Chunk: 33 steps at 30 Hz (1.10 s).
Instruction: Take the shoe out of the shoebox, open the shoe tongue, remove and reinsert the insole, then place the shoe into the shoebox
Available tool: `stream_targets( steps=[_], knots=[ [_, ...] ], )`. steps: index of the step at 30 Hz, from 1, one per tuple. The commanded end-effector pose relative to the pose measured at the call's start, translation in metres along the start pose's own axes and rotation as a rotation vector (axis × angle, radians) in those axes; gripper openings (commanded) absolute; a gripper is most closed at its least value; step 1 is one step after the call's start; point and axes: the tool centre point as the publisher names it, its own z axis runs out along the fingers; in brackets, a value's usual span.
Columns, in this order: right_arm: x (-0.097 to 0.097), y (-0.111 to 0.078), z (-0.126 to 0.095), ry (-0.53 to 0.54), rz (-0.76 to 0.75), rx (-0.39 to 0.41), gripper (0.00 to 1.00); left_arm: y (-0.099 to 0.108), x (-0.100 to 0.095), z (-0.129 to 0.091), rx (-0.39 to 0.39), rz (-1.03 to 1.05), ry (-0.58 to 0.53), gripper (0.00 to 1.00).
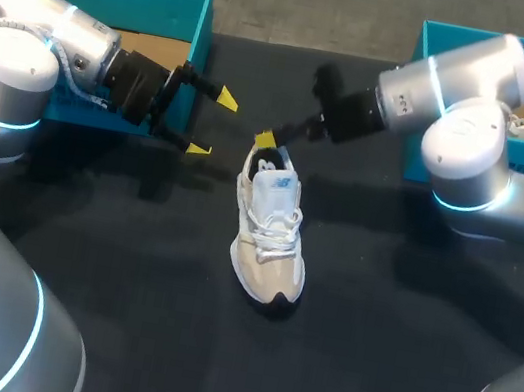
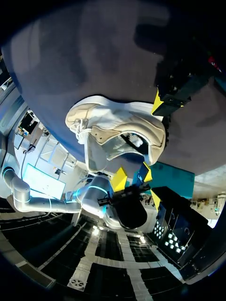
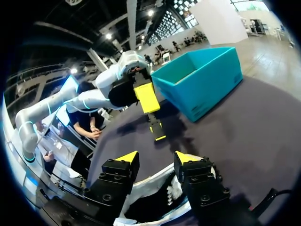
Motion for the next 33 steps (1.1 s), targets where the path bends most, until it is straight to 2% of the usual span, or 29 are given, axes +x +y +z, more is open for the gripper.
stream_targets(
  steps=[1,6,9,11,21,27,28,30,32,33],
  knots=[
    [0.001,0.000,-0.002,-0.023,0.008,-0.020,0.49,0.001,0.001,0.001,0.001,0.001,-0.001,1.00],
    [-0.003,-0.010,-0.009,-0.071,0.061,-0.036,0.49,0.001,0.001,0.001,0.001,0.001,-0.001,1.00],
    [-0.004,-0.014,-0.014,-0.086,0.078,-0.046,0.60,0.000,-0.002,-0.002,0.002,0.005,0.009,1.00],
    [-0.004,-0.014,-0.018,-0.094,0.083,-0.052,0.57,-0.004,-0.007,-0.005,0.012,0.010,0.029,1.00],
    [-0.002,-0.015,-0.024,-0.110,0.085,-0.053,0.59,-0.020,-0.025,-0.014,0.041,0.000,0.100,1.00],
    [0.001,-0.013,-0.029,-0.146,0.107,-0.023,0.59,-0.026,-0.032,-0.027,0.045,-0.019,0.162,1.00],
    [0.001,-0.013,-0.030,-0.163,0.110,-0.011,0.56,-0.026,-0.033,-0.030,0.039,-0.018,0.177,1.00],
    [0.001,-0.013,-0.032,-0.190,0.117,0.004,0.58,-0.027,-0.035,-0.037,0.041,-0.031,0.196,1.00],
    [0.003,-0.011,-0.035,-0.216,0.120,0.008,0.50,-0.028,-0.038,-0.045,0.026,-0.031,0.217,1.00],
    [0.005,-0.010,-0.036,-0.238,0.127,0.021,0.49,-0.029,-0.040,-0.049,0.028,-0.034,0.223,1.00]
  ],
)
